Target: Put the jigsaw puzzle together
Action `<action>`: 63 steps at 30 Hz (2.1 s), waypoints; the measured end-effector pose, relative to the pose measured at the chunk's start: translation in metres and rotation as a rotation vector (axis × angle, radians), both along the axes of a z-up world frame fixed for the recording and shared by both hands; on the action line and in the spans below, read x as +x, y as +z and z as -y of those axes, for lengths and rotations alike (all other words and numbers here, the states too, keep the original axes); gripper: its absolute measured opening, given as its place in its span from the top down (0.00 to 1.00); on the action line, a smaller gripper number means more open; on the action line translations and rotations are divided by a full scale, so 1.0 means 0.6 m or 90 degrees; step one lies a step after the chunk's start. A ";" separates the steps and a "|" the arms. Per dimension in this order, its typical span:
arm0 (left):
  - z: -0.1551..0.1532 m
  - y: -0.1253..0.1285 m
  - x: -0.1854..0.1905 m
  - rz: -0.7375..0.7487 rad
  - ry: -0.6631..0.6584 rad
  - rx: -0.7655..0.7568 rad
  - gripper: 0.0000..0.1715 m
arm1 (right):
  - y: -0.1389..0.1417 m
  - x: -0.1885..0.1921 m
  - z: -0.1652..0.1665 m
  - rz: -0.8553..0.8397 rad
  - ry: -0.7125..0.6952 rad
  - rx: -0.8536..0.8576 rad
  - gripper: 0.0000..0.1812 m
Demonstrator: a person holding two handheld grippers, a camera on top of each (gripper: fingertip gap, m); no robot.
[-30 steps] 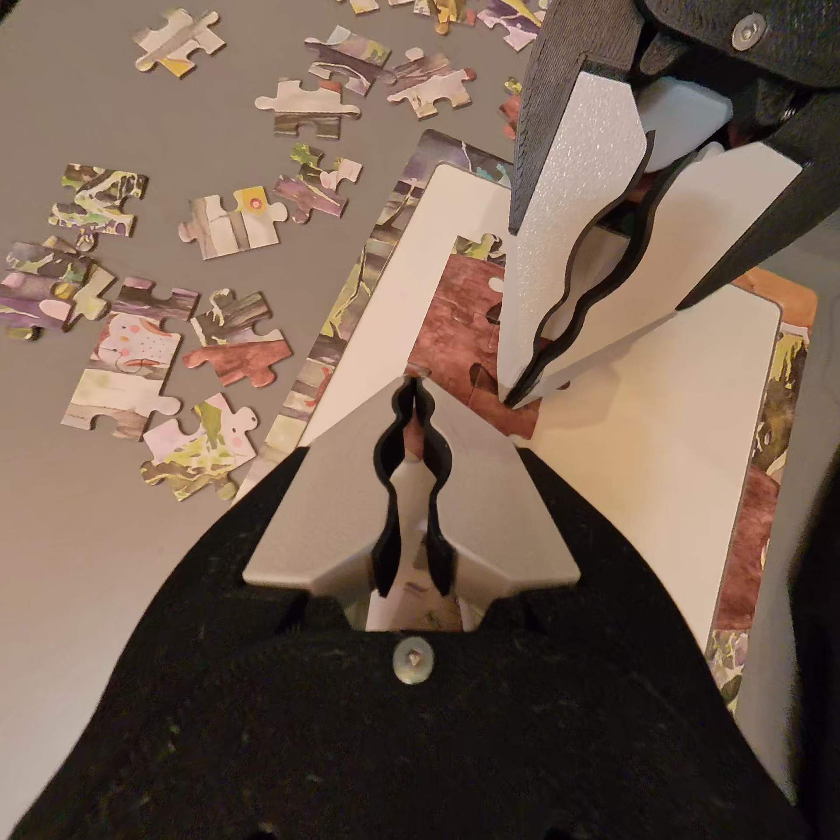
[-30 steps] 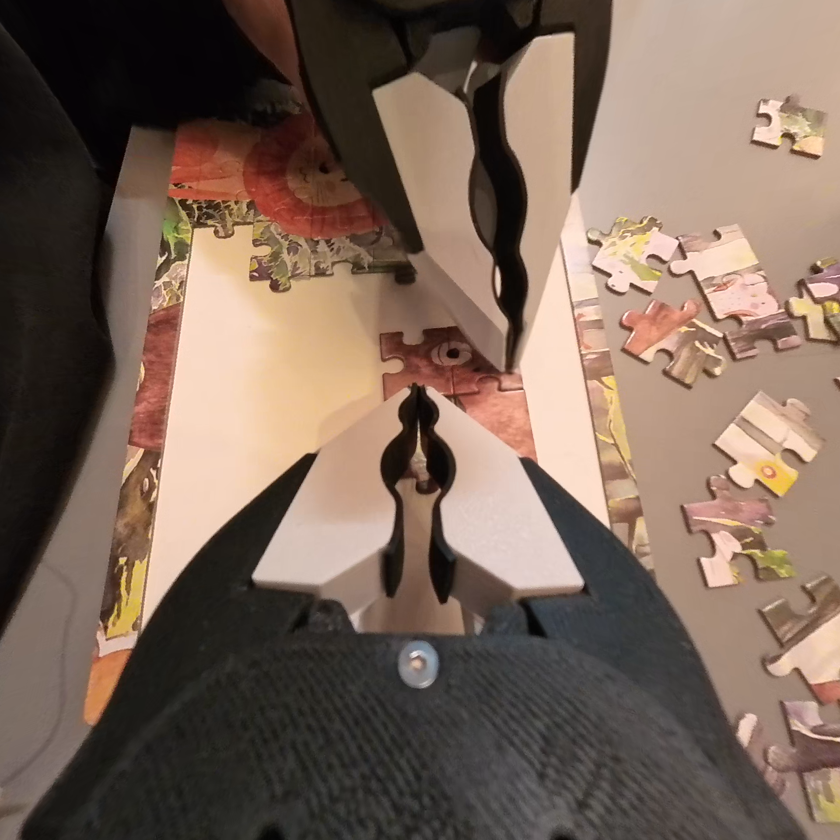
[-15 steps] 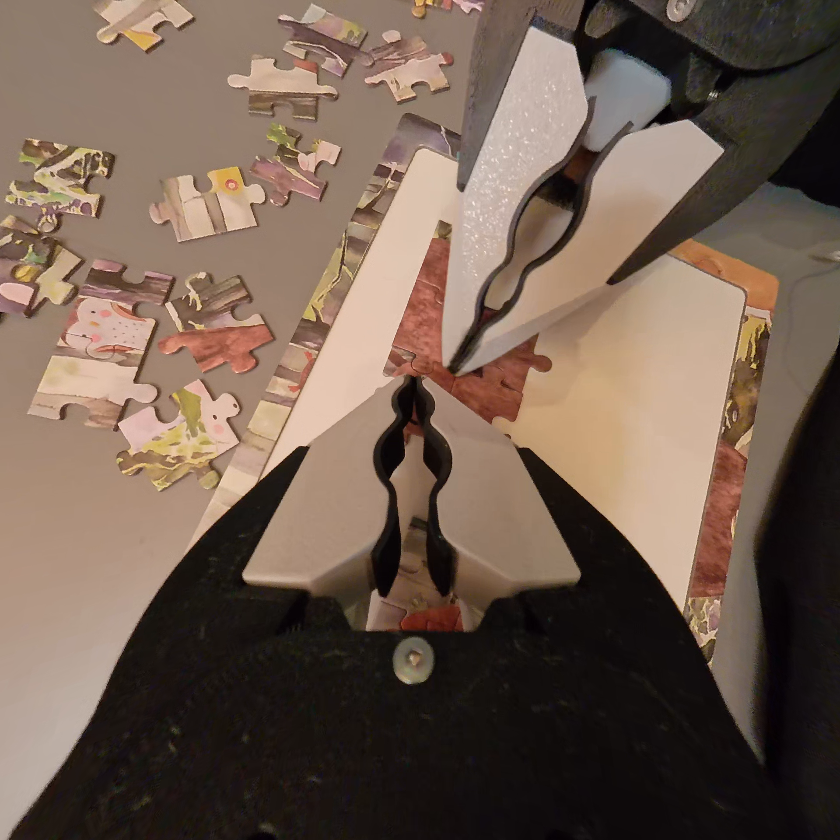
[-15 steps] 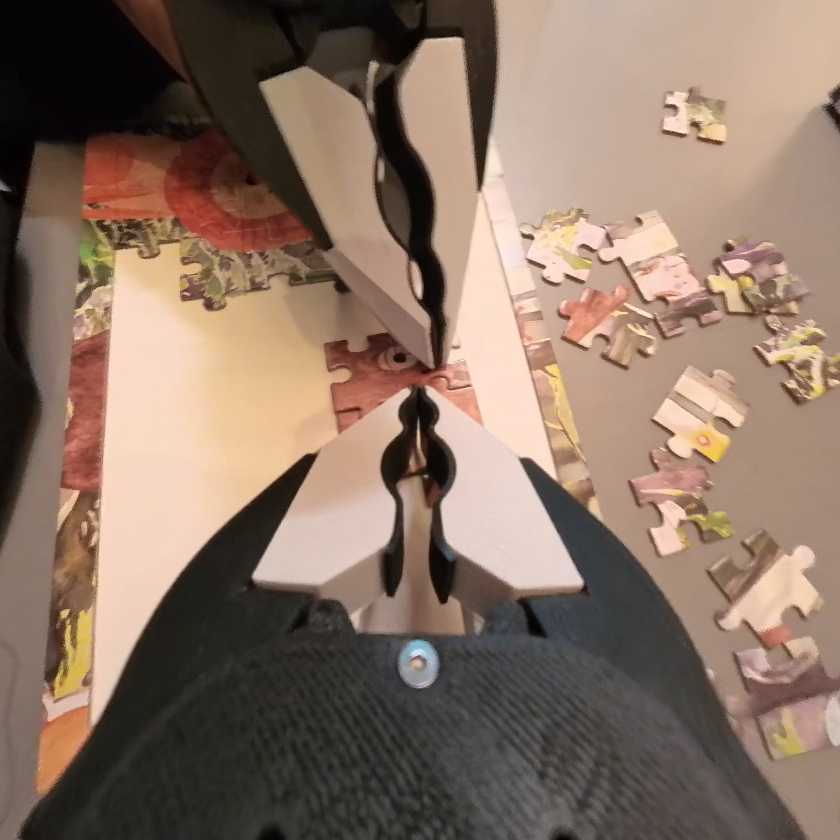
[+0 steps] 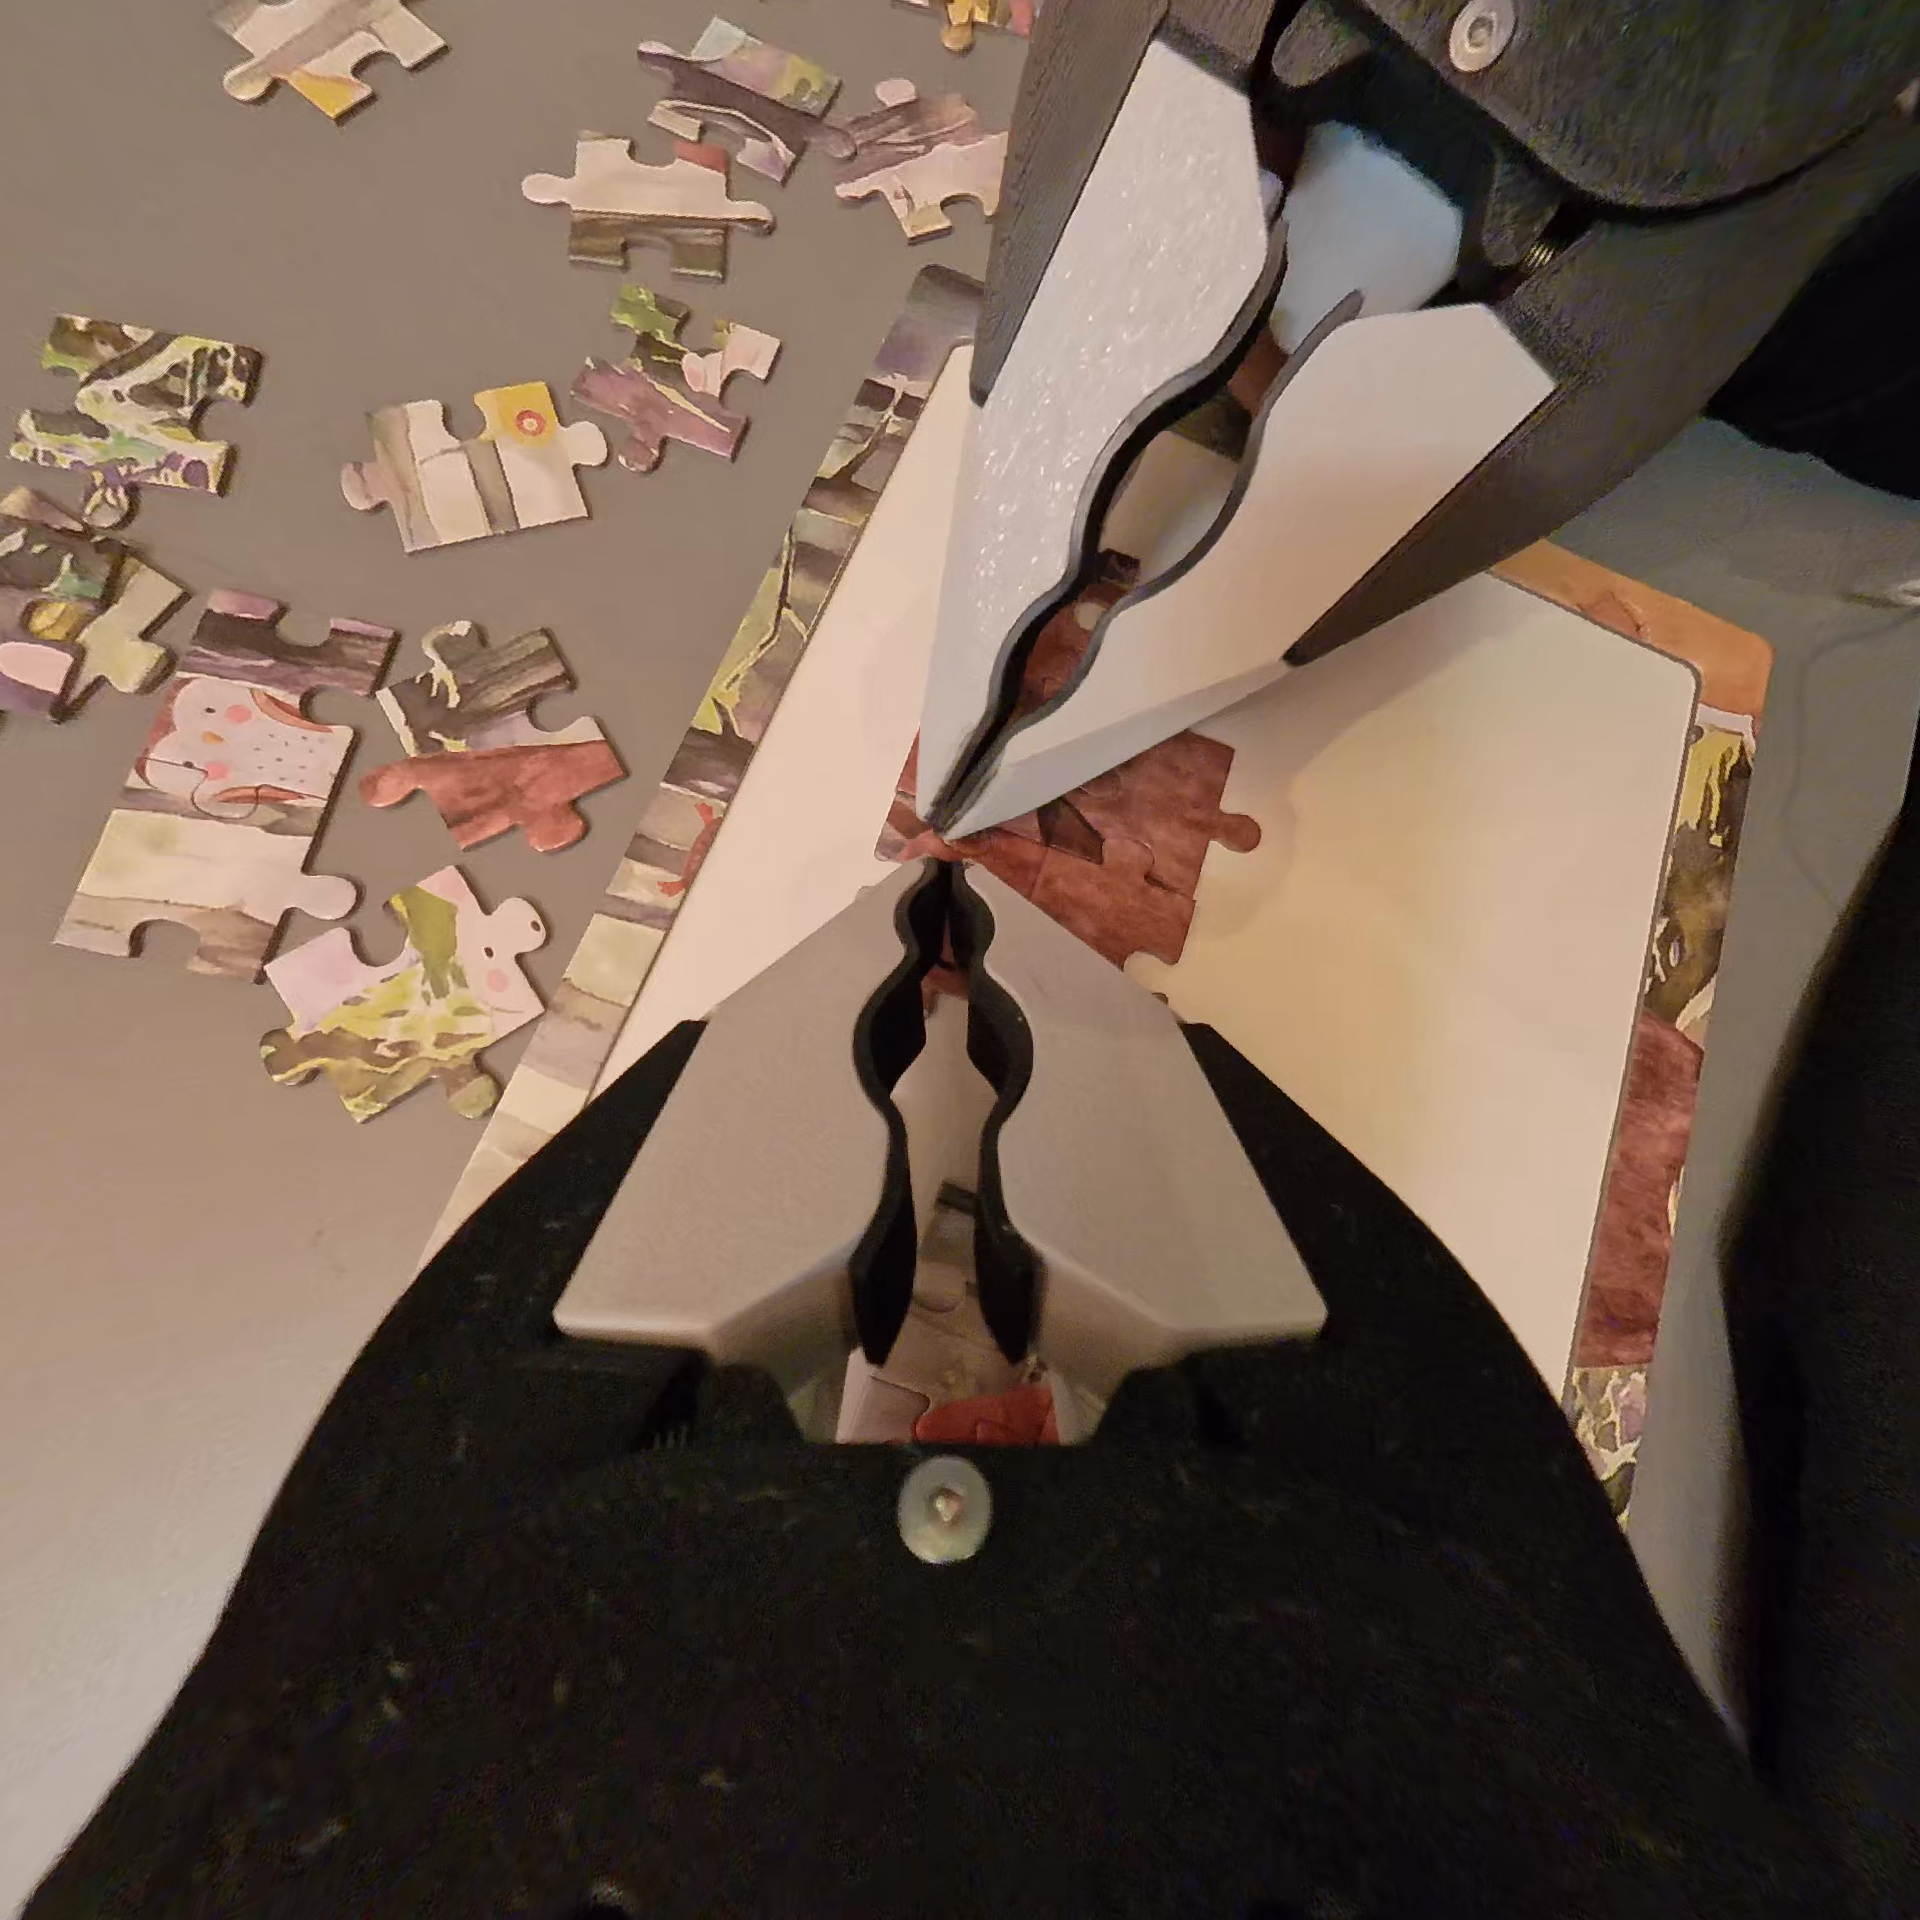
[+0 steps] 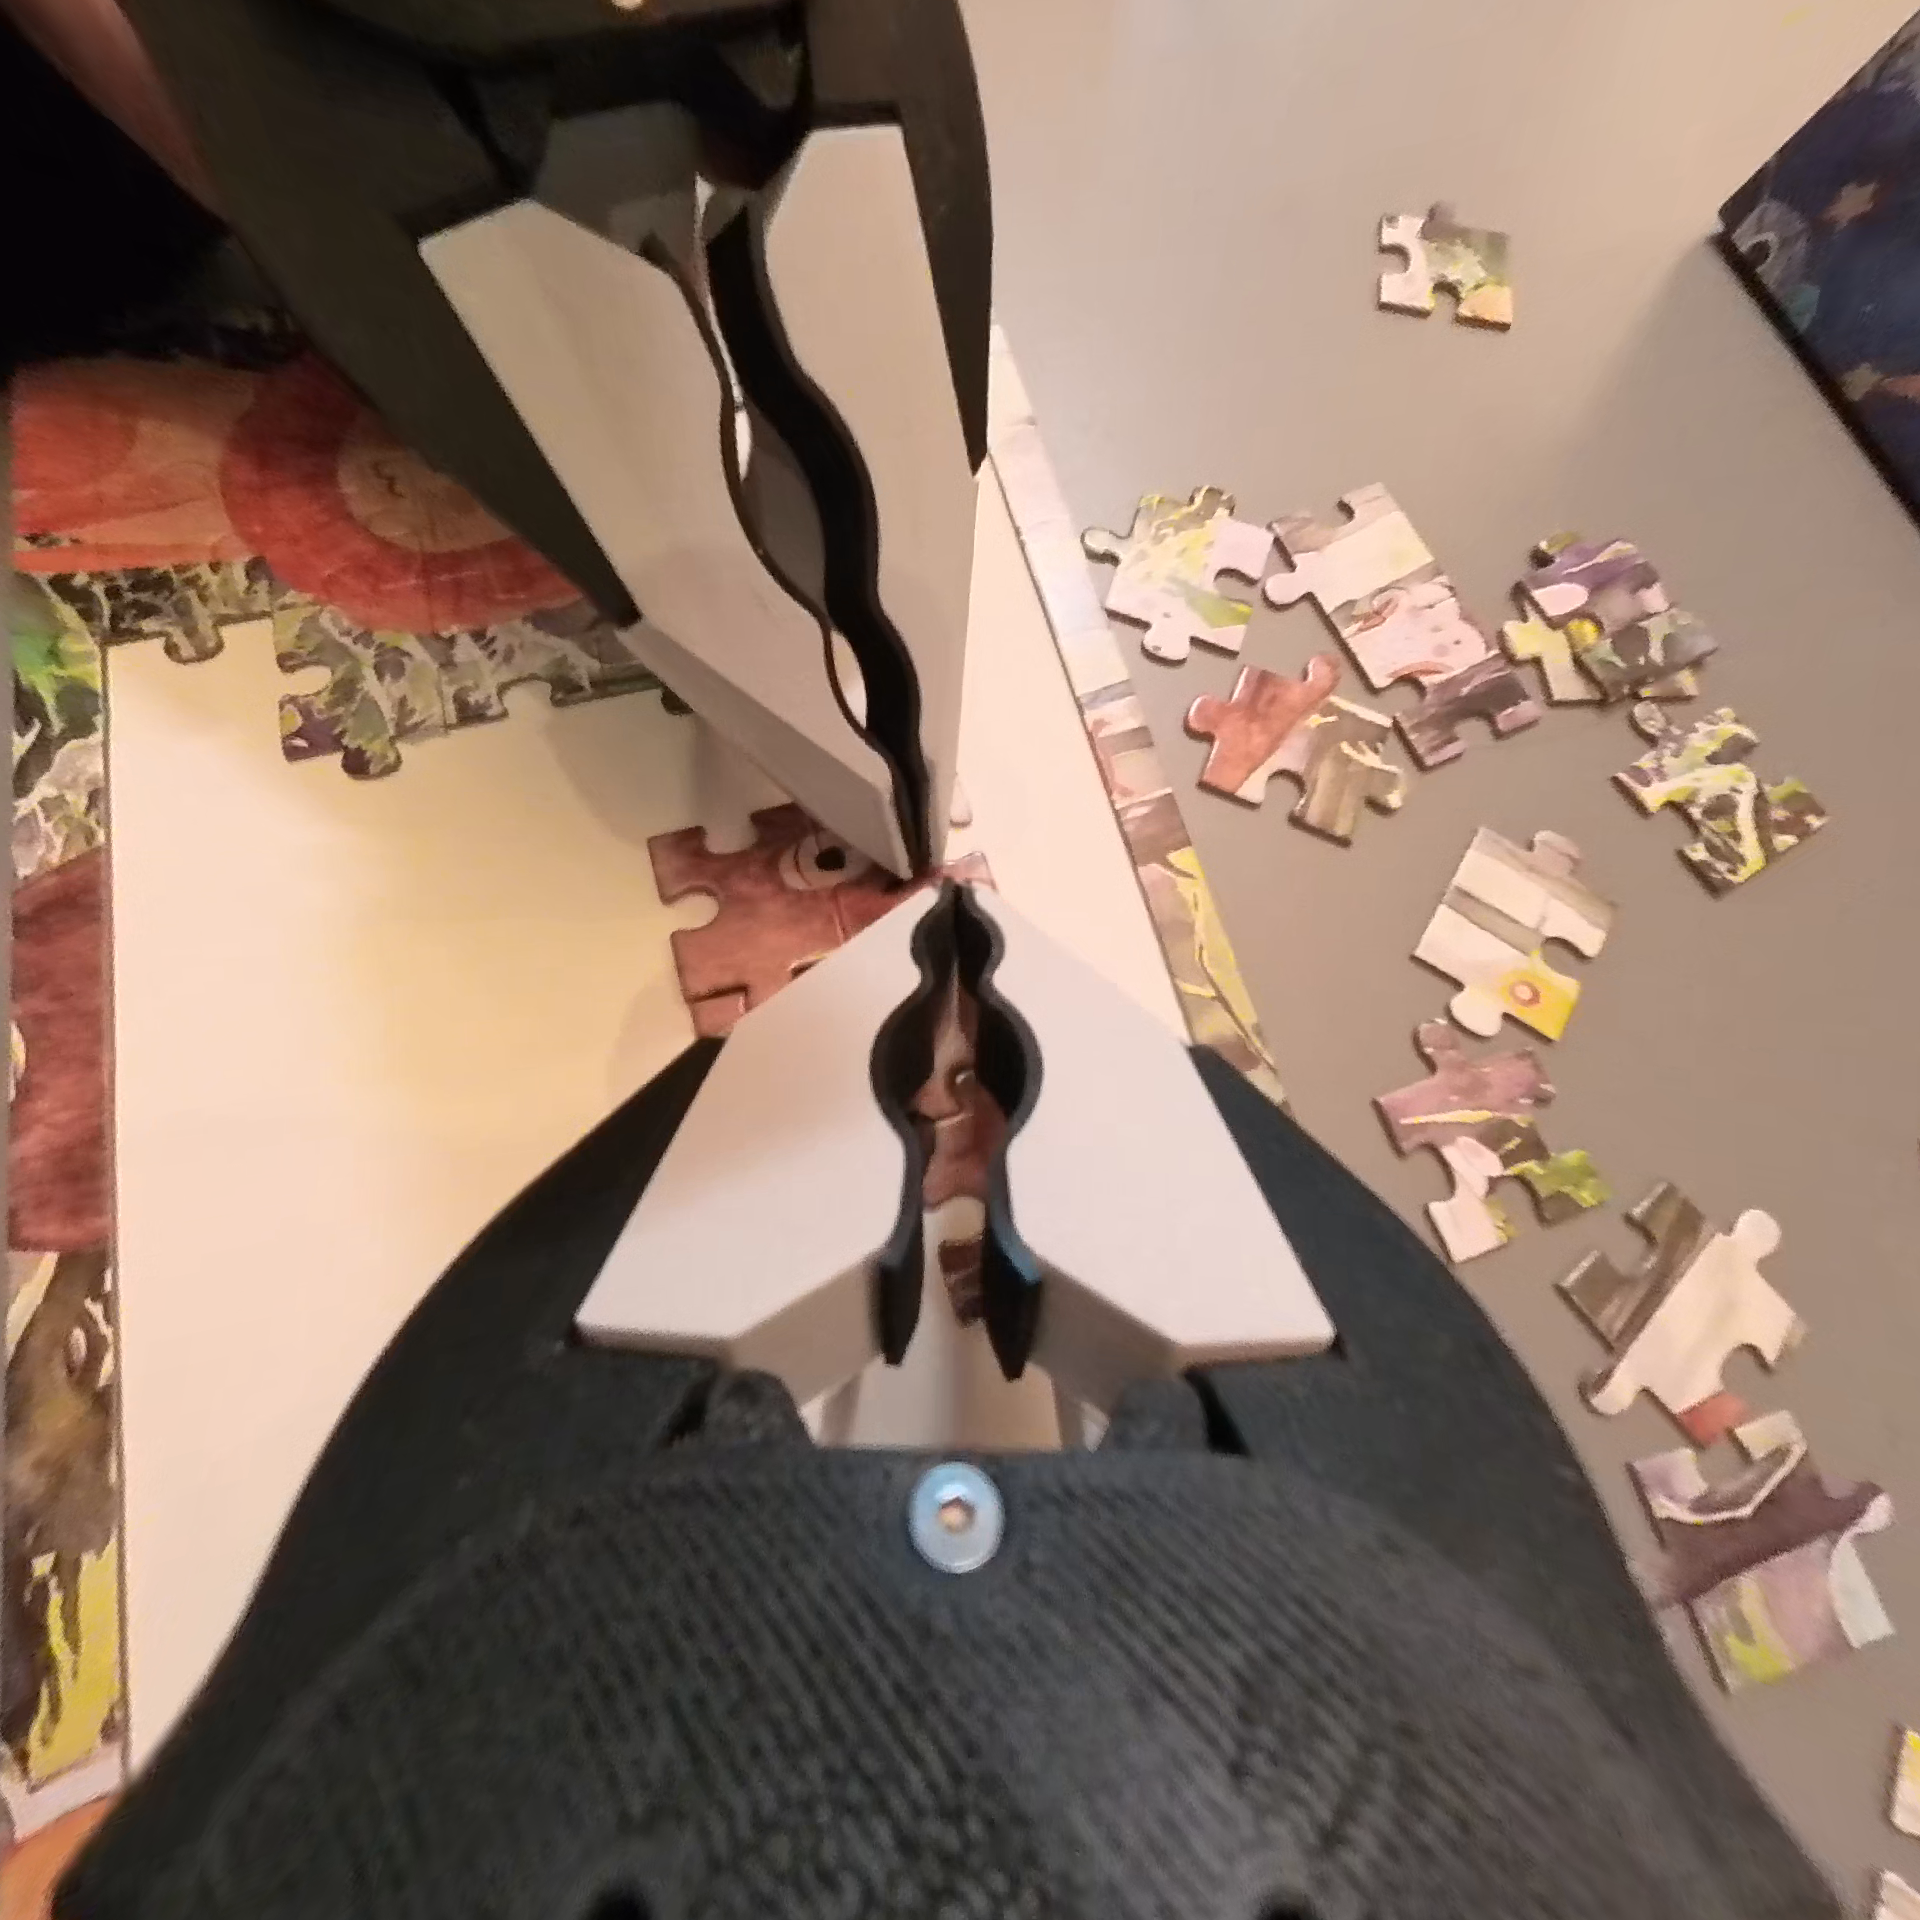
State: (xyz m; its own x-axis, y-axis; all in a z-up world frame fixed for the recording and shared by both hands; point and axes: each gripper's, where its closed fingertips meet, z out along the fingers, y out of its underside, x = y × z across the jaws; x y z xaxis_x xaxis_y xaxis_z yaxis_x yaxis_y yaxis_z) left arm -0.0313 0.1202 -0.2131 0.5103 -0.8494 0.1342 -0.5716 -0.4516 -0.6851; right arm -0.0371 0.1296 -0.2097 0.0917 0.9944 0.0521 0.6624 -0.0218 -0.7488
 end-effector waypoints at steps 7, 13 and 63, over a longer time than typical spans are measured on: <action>0.000 0.000 0.000 0.003 -0.002 0.001 1.00 | 0.000 0.003 -0.010 0.000 -0.023 -0.010 1.00; 0.003 0.002 0.002 0.008 -0.011 0.001 1.00 | 0.031 0.020 -0.027 -0.051 -0.044 -0.012 1.00; 0.021 0.013 -0.009 0.057 -0.053 -0.025 0.92 | -0.003 0.038 0.031 0.000 0.106 -0.057 0.57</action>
State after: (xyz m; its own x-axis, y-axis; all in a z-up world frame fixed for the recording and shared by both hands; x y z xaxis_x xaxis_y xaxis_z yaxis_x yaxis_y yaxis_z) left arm -0.0367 0.1077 -0.2055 0.4228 -0.8817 0.2093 -0.5460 -0.4321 -0.7178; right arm -0.0140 0.1107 -0.2114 -0.0744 0.9965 -0.0377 0.6620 0.0211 -0.7492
